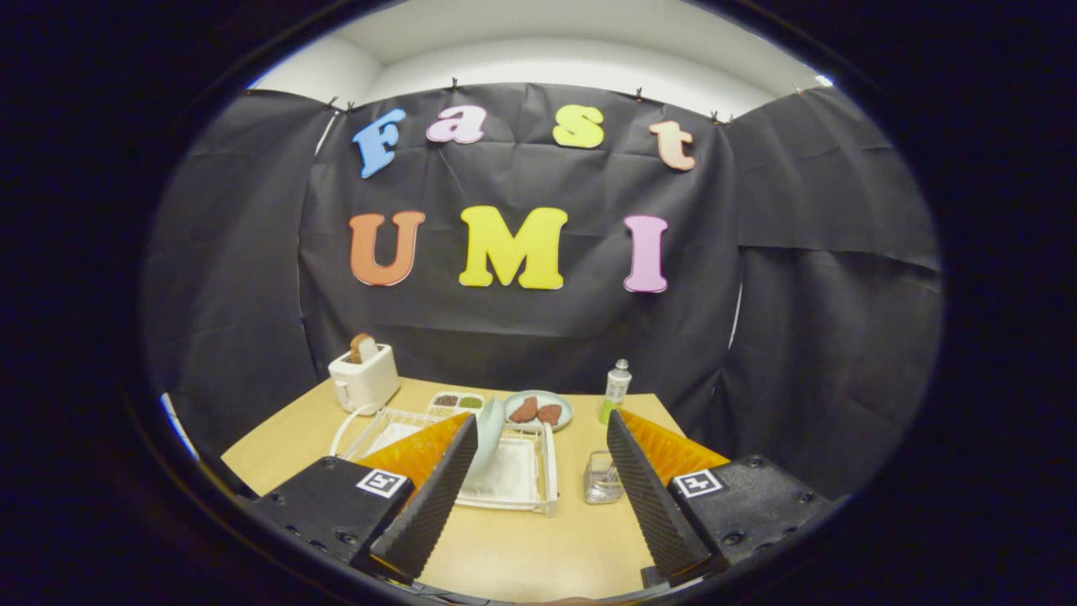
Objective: Take the plate from the dish rack, then take the spoon from the basket and place it into the plate.
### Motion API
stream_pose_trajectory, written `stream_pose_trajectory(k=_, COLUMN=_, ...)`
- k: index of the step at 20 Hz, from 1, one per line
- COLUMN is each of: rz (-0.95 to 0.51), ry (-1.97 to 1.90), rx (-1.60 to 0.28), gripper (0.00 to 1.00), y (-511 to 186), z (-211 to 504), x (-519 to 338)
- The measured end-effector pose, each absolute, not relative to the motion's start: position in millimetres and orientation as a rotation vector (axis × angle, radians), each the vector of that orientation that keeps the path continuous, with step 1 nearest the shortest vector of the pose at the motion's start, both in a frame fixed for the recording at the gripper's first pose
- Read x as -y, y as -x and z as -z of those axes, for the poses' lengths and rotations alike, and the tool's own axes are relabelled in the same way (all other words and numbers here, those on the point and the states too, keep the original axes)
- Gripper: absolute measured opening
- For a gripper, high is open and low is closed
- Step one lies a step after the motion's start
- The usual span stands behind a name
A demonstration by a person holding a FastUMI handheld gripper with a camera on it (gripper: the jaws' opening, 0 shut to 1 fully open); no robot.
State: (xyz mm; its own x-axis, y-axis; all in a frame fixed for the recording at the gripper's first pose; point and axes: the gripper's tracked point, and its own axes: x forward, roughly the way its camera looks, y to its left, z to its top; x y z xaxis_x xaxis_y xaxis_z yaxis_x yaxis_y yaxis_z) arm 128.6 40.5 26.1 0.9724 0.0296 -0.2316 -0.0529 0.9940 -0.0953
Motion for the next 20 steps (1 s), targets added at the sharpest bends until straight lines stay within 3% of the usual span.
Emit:
stream_pose_trajectory(k=15, rz=-0.040, ry=0.066, rx=-0.939, gripper=0.95, y=-314, z=51, x=-95)
stream_pose_trajectory(k=20, rz=0.067, ry=0.074, rx=-1.085, gripper=0.95, y=-342, z=81, x=-93)
